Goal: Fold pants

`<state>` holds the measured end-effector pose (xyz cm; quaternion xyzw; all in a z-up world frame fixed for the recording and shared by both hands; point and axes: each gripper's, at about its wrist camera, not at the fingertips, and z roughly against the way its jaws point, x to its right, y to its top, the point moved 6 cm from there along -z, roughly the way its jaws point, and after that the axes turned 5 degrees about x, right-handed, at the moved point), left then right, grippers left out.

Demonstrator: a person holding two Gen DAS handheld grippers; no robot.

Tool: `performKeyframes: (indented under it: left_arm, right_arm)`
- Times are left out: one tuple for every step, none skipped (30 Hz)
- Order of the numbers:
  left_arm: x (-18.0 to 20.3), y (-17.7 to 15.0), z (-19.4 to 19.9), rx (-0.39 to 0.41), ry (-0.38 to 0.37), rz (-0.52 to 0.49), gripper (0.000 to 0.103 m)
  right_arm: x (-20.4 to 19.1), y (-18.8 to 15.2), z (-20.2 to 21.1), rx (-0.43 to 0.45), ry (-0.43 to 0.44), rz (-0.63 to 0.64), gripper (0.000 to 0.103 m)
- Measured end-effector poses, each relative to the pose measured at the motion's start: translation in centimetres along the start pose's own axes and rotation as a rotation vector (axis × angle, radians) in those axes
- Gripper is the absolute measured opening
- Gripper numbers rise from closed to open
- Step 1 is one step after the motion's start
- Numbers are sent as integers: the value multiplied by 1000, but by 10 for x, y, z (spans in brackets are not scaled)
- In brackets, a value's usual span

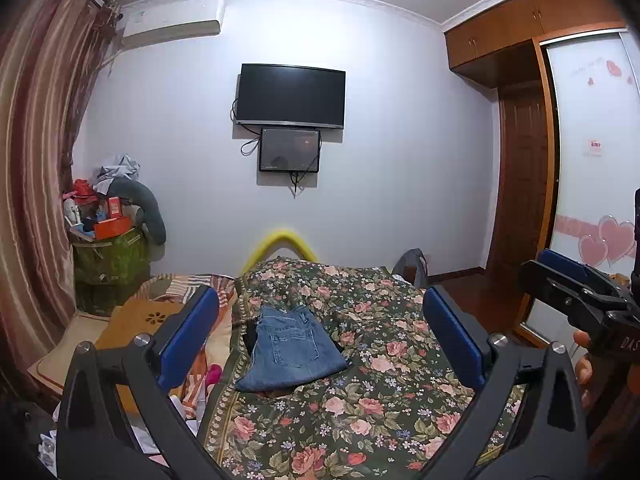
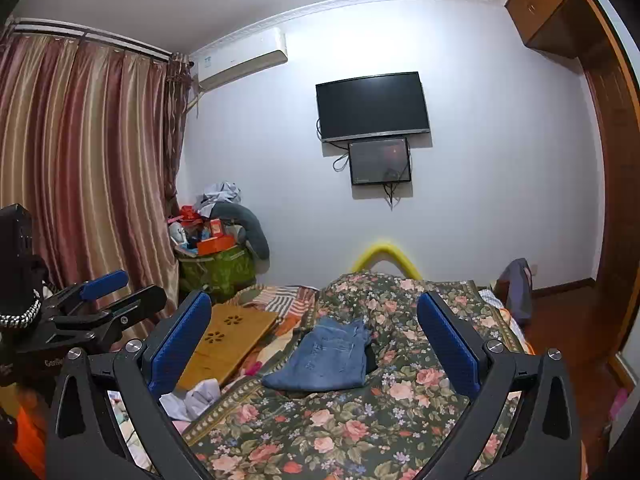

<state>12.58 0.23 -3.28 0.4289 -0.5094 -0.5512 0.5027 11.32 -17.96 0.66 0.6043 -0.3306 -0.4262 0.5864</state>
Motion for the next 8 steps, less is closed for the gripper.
performKeyframes:
  left_arm:
    - [0, 0, 0, -1, 1, -2, 103]
    - [1, 0, 0, -2, 1, -3, 103]
    - [0, -1, 0, -4, -1, -3, 103]
    - [1, -1, 0, -6, -4, -3, 103]
    - [1, -1, 0, -8, -4, -4, 103]
    - [1, -1, 0, -9, -6, -5, 103]
    - [1, -2, 0, -9, -6, -6, 103]
    - [1, -2, 0, -9, -6, -8, 103]
  right_arm:
    - [0, 0, 1, 0, 0, -1, 102]
    - [0, 0, 1, 0, 0, -2, 102]
    - [0, 0, 0, -2, 2, -3, 102]
    - [0, -1, 0, -4, 6, -4, 102]
    - [1, 0, -1, -7, 8, -8, 102]
    - [1, 0, -2, -9, 9, -12, 102]
    - [1, 0, -2, -10, 10, -16, 102]
    - [2, 0, -2, -11, 9, -18, 102]
